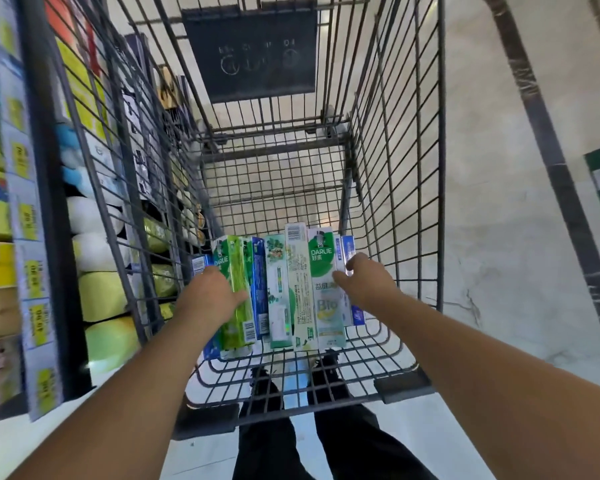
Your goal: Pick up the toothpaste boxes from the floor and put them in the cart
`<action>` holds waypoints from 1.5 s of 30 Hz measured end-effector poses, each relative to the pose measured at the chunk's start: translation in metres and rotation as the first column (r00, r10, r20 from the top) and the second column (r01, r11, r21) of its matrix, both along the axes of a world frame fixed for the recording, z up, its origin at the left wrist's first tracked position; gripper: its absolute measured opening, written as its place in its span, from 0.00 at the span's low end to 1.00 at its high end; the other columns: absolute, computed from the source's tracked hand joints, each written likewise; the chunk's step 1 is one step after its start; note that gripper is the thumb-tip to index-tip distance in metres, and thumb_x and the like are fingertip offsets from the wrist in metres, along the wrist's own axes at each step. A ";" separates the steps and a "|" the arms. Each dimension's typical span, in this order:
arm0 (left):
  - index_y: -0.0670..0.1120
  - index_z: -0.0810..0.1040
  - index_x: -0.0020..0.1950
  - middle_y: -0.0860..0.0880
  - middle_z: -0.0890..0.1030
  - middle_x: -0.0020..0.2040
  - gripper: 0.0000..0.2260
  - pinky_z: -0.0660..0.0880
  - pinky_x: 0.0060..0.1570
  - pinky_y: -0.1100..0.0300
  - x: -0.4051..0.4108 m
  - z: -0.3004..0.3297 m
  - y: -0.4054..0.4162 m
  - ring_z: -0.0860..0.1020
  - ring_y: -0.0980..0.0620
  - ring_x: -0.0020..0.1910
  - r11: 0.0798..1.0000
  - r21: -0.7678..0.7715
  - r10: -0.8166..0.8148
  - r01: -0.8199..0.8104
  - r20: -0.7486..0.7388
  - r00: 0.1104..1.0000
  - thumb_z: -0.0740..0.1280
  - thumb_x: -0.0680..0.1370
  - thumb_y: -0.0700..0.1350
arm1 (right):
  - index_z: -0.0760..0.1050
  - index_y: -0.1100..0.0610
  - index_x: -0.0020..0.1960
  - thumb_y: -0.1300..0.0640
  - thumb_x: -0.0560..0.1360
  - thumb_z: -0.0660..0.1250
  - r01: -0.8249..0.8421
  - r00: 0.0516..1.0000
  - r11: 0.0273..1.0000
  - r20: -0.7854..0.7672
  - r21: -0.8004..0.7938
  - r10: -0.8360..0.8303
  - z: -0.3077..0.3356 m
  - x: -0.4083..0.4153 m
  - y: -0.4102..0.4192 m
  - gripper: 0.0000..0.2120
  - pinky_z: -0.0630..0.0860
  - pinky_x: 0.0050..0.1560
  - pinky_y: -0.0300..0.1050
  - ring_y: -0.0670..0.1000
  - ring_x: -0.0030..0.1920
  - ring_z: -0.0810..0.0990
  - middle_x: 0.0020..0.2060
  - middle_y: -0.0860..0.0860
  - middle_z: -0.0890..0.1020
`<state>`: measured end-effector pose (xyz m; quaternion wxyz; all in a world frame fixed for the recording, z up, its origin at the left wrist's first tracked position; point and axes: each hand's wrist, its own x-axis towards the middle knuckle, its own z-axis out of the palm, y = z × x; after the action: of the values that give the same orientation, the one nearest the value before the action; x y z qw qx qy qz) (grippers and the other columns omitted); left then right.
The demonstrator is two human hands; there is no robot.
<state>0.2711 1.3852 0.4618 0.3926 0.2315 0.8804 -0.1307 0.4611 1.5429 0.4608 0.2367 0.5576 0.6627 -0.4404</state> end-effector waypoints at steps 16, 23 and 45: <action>0.44 0.55 0.80 0.43 0.59 0.79 0.41 0.63 0.73 0.49 0.006 0.219 0.038 0.63 0.43 0.75 0.959 0.243 -0.192 0.147 0.172 0.966 0.56 0.76 0.70 | 0.56 0.55 0.79 0.20 0.65 0.53 -0.482 0.843 0.814 -0.082 0.322 0.532 0.235 0.004 0.040 0.53 0.66 0.72 0.60 0.57 0.74 0.65 0.76 0.56 0.64; 0.46 0.49 0.82 0.41 0.60 0.78 0.47 0.65 0.72 0.44 0.000 0.320 -0.003 0.63 0.40 0.75 0.965 0.155 -0.215 0.213 -0.005 0.977 0.50 0.72 0.75 | 0.48 0.52 0.81 0.22 0.65 0.53 -0.627 0.712 0.640 -0.006 0.444 0.702 0.307 0.001 0.023 0.53 0.56 0.76 0.59 0.58 0.78 0.53 0.80 0.54 0.53; 0.44 0.61 0.77 0.42 0.66 0.76 0.56 0.66 0.70 0.47 0.077 0.387 -0.302 0.68 0.41 0.71 0.941 0.299 -0.132 0.158 -0.105 0.986 0.47 0.63 0.83 | 0.47 0.52 0.80 0.26 0.70 0.59 -0.694 0.582 0.472 0.038 0.544 0.812 0.393 0.056 -0.231 0.49 0.50 0.77 0.63 0.60 0.78 0.51 0.79 0.55 0.52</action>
<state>0.3484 1.0835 0.8488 0.3042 0.3482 0.8861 -0.0310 0.5168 1.3115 0.8539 0.1759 0.1924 0.9520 -0.1602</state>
